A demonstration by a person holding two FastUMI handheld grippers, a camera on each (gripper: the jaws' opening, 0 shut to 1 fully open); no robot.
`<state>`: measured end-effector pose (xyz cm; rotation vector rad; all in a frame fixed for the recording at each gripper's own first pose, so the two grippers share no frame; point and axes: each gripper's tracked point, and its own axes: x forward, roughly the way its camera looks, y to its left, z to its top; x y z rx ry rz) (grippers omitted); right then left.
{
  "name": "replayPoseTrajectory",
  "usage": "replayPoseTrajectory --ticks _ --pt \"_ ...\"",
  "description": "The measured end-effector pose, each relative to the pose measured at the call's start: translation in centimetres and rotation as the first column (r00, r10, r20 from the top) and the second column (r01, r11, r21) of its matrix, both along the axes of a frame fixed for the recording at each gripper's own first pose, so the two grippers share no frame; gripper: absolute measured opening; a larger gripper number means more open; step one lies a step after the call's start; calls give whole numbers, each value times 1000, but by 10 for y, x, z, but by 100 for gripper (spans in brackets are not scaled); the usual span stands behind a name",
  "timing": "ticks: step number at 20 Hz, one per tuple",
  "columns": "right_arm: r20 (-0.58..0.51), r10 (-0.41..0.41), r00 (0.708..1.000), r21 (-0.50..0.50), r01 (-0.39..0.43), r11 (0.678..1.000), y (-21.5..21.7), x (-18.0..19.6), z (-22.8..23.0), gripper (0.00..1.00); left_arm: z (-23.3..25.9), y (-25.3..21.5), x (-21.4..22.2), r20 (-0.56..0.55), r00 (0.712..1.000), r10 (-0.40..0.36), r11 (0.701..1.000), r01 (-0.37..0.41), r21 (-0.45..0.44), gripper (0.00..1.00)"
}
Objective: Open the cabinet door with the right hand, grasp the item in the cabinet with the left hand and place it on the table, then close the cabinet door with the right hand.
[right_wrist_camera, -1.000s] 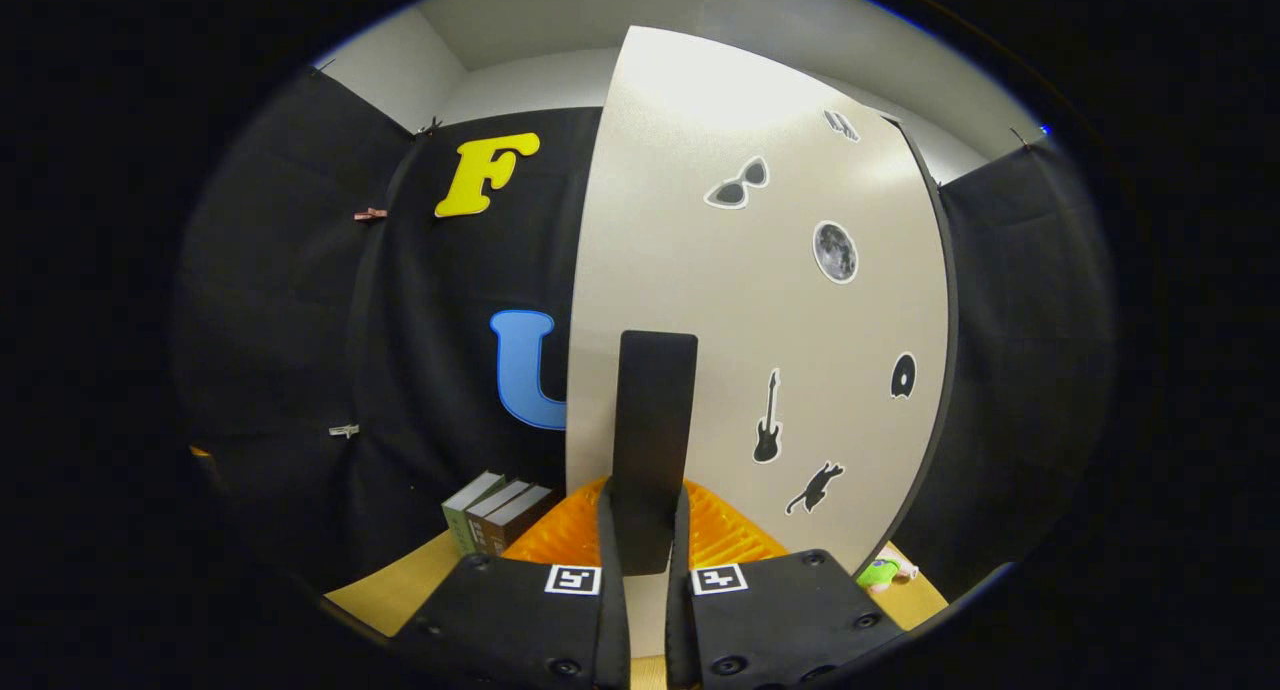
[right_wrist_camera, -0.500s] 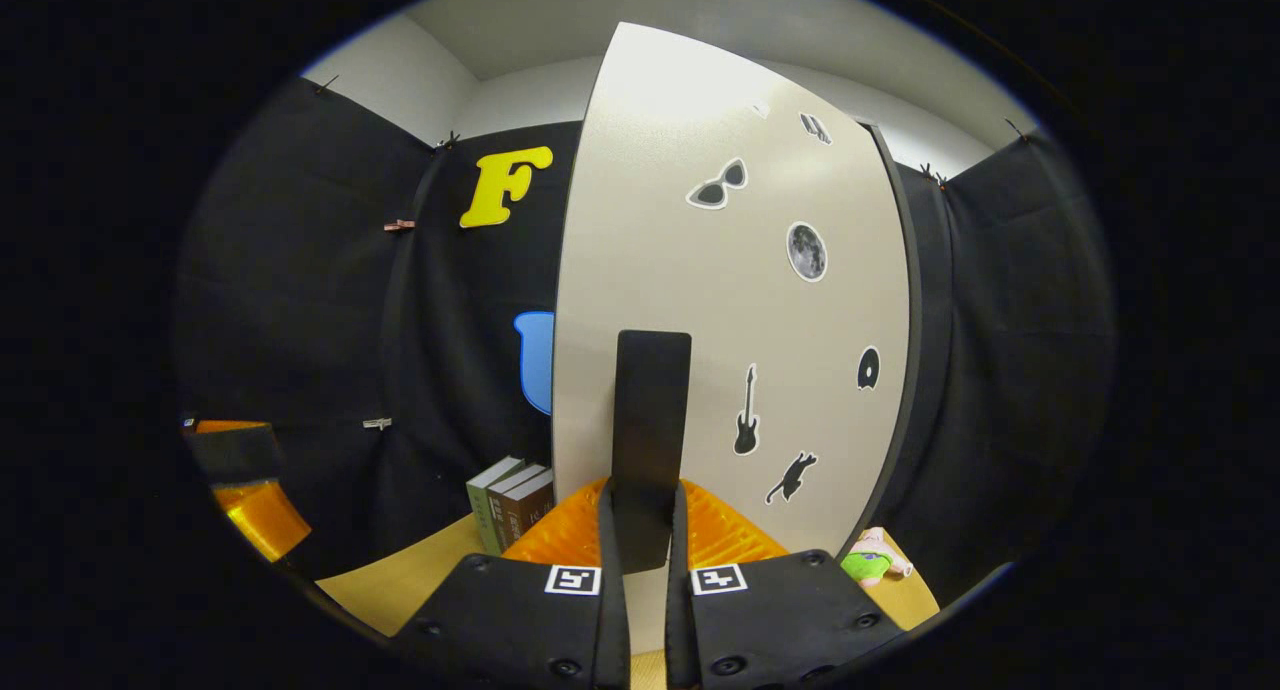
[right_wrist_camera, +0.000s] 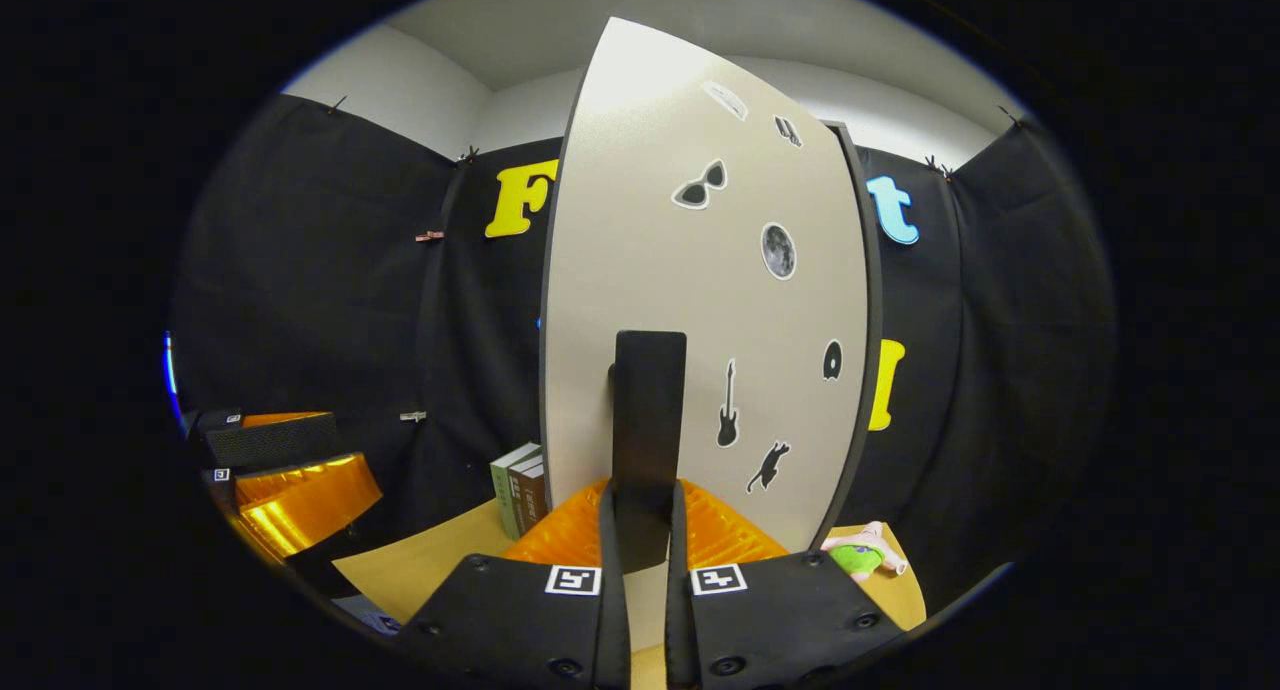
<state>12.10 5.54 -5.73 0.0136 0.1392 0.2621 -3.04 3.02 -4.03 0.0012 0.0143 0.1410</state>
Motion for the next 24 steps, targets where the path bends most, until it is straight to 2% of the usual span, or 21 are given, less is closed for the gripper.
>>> replayPoseTrajectory --ticks 2,6,13,24 --pt "-6 6 1000 1 -6 1000 -13 -6 1 18 -4 -20 -6 -1 1000 0 1000 0 -17 95" --pt "-13 -5 1000 1 5 1000 -40 -18 2 17 -11 -67 -9 0 999 -51 996 51 -69 94" --pt "2 -99 995 -24 99 995 -91 -30 3 16 -16 -119 -9 -9 993 -118 992 117 -55 95" --pt "11 -223 975 -35 223 974 -180 -48 3 16 -29 -156 4 -28 979 -203 977 201 -67 94"
